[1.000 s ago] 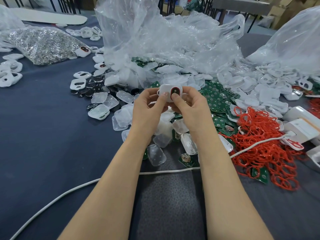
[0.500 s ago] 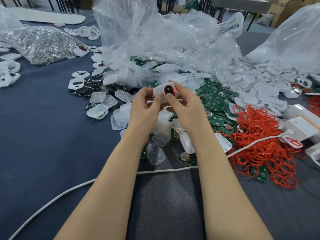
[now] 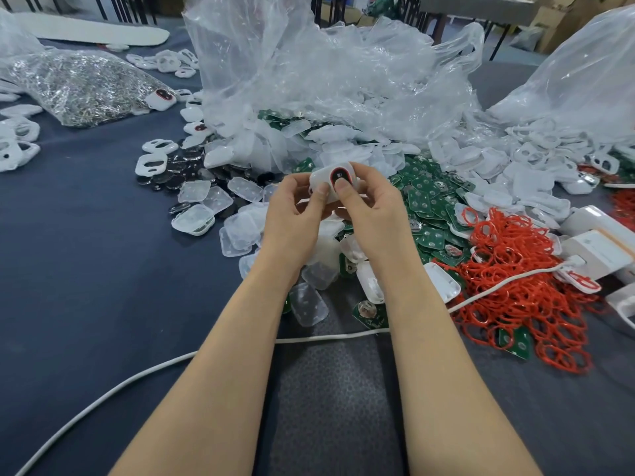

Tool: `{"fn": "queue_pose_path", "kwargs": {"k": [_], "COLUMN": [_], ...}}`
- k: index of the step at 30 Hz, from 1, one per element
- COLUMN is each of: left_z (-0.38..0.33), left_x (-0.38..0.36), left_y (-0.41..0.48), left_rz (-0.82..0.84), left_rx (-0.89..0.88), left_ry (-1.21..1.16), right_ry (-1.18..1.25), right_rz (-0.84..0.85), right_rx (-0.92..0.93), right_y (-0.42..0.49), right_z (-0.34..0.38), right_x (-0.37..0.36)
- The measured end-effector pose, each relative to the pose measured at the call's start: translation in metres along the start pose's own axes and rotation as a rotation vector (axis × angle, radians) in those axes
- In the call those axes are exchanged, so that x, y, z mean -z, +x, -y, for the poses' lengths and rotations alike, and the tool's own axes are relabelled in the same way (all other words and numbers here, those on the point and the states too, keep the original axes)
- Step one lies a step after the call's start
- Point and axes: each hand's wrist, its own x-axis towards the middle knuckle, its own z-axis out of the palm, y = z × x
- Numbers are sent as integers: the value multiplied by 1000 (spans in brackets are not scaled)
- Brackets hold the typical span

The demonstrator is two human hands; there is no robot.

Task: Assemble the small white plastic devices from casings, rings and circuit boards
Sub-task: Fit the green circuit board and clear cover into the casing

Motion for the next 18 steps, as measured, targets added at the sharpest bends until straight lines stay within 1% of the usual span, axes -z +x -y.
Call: {"fn": "queue_pose_path", "kwargs": {"k": [4, 10, 18], "left_z": [-1, -1, 0], "left_x": [1, 2, 1], "left_y": [-1, 0, -1], "left_rz": [39, 15, 34], "left_rx": [7, 15, 27], "left_ry": [-29, -44, -15], "right_ry": [12, 43, -55], "right_rz": [-26, -13, -27], "right_rx": [-1, 18, -4], "right_y": [2, -1, 0], "right_z": [-1, 2, 1], "right_x": [1, -1, 1]}}
